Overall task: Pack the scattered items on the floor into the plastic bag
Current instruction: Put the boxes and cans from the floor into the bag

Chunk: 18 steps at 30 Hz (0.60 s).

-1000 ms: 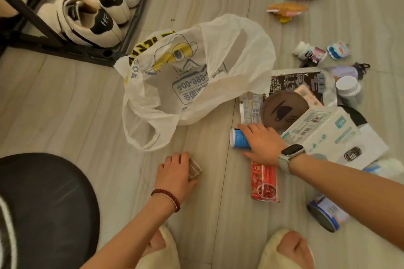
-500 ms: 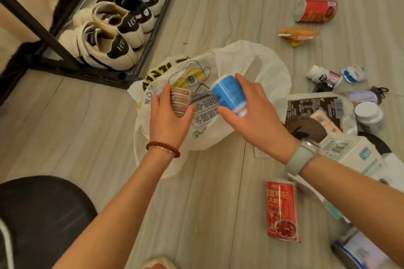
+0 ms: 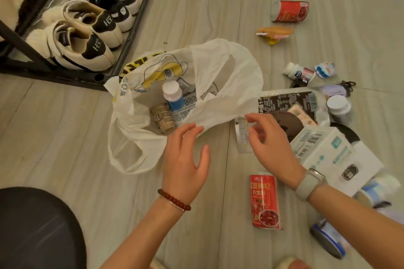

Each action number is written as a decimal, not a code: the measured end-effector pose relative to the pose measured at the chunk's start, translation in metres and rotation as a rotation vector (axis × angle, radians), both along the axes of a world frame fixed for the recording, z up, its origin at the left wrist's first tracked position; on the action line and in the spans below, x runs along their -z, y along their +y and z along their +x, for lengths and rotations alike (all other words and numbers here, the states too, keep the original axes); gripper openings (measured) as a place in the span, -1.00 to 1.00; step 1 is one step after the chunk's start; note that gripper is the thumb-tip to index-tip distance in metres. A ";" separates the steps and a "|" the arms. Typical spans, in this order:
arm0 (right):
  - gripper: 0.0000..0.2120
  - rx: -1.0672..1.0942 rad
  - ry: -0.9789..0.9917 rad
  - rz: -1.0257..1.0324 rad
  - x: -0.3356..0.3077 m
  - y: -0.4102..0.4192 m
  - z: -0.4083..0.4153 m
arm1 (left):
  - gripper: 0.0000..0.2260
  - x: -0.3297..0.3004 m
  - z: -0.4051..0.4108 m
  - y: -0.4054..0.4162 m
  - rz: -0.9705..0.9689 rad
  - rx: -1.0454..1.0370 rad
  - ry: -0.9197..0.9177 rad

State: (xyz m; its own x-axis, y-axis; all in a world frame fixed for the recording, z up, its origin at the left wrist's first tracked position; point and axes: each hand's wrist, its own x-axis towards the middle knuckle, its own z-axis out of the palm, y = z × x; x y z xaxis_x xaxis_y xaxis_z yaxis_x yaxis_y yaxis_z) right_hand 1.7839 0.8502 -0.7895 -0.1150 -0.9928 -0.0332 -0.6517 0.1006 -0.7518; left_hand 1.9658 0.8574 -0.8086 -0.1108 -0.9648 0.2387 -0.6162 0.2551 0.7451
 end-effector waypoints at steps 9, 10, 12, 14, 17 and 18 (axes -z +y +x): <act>-0.47 0.065 0.754 0.174 0.018 0.068 -0.089 | -0.09 0.038 -0.080 0.065 0.684 0.364 -0.324; -0.40 0.141 0.706 0.210 0.018 0.070 -0.092 | -0.07 0.042 -0.088 0.067 0.713 0.391 -0.378; -0.21 0.374 0.453 0.291 0.019 0.069 -0.093 | -0.04 0.050 -0.099 0.071 0.718 0.408 -0.452; -0.09 0.570 0.211 0.325 0.020 0.066 -0.094 | -0.03 0.052 -0.108 0.074 0.767 0.378 -0.433; -0.08 0.616 0.170 0.366 0.019 0.065 -0.097 | -0.06 0.050 -0.116 0.078 0.829 0.359 -0.369; -0.10 0.608 0.186 0.385 0.017 0.065 -0.098 | -0.06 0.050 -0.116 0.078 0.816 0.375 -0.372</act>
State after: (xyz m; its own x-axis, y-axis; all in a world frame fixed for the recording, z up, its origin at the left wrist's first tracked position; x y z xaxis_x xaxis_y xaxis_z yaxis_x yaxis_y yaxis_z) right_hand 1.6856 0.9151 -0.8066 -0.6779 -0.6746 -0.2921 -0.5103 0.7178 -0.4736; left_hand 1.8500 0.9356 -0.8582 -0.3781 -0.7046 -0.6006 -0.8322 -0.0256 0.5539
